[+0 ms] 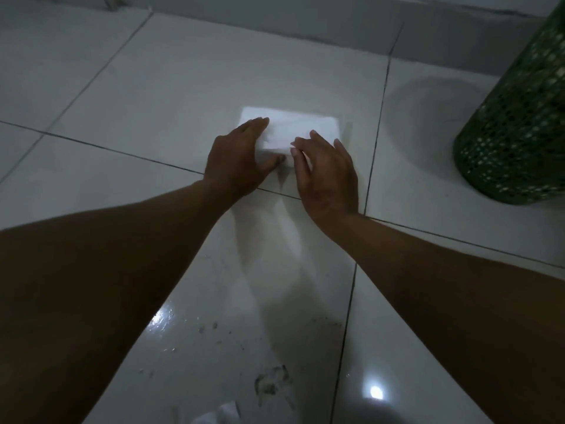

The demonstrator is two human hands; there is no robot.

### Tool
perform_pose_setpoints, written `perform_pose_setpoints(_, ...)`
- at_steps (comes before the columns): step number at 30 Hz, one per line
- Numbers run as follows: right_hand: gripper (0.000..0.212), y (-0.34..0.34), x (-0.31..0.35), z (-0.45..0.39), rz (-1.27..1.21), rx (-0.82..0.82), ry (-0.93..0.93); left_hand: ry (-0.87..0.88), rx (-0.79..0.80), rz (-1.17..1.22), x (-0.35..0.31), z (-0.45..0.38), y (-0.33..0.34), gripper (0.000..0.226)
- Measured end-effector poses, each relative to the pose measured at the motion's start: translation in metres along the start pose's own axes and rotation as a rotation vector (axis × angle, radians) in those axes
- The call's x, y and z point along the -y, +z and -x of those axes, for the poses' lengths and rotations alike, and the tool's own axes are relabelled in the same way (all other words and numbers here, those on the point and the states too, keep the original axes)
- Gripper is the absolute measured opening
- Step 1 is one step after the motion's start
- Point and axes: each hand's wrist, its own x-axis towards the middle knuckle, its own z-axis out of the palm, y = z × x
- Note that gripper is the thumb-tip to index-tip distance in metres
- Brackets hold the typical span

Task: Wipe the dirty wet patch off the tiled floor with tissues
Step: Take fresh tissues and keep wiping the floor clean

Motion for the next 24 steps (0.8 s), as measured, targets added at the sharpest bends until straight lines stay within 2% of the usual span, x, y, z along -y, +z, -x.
perform_pose_setpoints(6,0.02,-0.017,0.003,0.009,0.013,-0.021,-0.069,-0.062,0.091,-0.028,0.0,-0.008,0.0,0.076)
perform_pose_setpoints(12,0.013,-0.019,0.011,0.024,-0.003,-0.148,-0.06,-0.077,0.137,-0.019,0.004,-0.007,0.002,0.079)
perform_pose_setpoints(17,0.018,-0.024,0.016,0.024,-0.064,-0.125,0.022,-0.071,0.149,-0.017,0.002,-0.005,-0.003,0.081)
perform_pose_setpoints(21,0.019,-0.029,0.015,0.023,-0.1,-0.111,0.089,0.06,0.129,-0.074,0.002,0.001,-0.009,0.08)
perform_pose_setpoints(24,0.018,-0.035,0.013,0.025,-0.109,-0.094,0.098,-0.005,0.176,-0.086,0.001,0.002,-0.01,0.075)
